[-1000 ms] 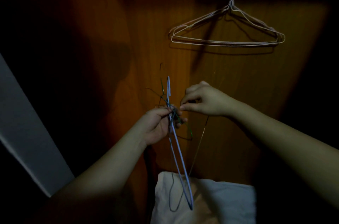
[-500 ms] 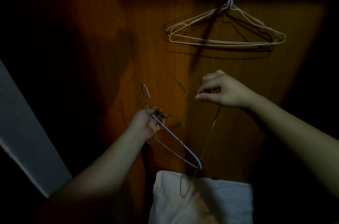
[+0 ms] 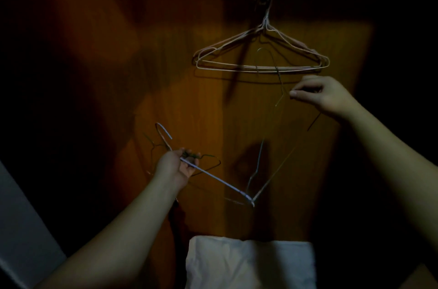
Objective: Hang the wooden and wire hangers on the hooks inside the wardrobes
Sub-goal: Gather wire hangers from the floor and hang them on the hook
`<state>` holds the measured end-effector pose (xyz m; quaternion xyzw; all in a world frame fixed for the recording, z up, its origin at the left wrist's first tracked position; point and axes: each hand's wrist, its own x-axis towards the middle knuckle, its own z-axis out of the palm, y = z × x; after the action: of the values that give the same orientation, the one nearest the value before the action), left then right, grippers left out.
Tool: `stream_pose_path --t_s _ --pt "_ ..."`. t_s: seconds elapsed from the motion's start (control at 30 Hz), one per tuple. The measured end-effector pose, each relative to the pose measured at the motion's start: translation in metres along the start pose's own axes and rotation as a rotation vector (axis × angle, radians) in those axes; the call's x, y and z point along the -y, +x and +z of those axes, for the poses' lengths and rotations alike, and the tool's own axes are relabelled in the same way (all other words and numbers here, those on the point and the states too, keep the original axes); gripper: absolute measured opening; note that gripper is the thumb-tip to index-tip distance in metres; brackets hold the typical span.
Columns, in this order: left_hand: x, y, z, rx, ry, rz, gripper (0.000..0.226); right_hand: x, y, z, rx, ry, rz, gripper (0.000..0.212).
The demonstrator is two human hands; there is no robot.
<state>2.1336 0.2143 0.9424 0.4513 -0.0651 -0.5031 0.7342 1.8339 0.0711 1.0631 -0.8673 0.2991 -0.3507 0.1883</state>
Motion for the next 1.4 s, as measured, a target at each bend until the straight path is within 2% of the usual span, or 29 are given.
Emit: stream_pose_path --t_s 0.1,0.33,0.57,0.77,1.13,1.4 --pt "0.0 -0.003 0.008 -0.004 0.031 0.023 0.024 -0.017 0.003 -0.011 -0.047 -0.035 0.092 0.008" --pt "-0.002 -0.015 0.029 0.015 0.127 0.206 0.019 -0.047 0.015 -0.011 -0.201 -0.117 0.301 0.028" --pt "-0.014 -0.034 0.057 0.087 0.221 0.433 0.014 -0.048 0.038 -0.005 -0.251 -0.115 0.323 0.028" --pt "-0.032 -0.042 0.08 0.158 0.204 0.51 0.016 -0.043 0.061 -0.003 -0.341 0.029 0.316 0.018" --pt "-0.052 -0.052 0.121 0.242 0.183 0.582 0.019 -0.035 0.125 -0.011 -0.494 0.272 0.372 0.026" --pt "-0.055 -0.051 0.126 0.24 0.193 0.606 0.019 -0.022 0.167 -0.022 -0.497 0.429 0.363 0.025"
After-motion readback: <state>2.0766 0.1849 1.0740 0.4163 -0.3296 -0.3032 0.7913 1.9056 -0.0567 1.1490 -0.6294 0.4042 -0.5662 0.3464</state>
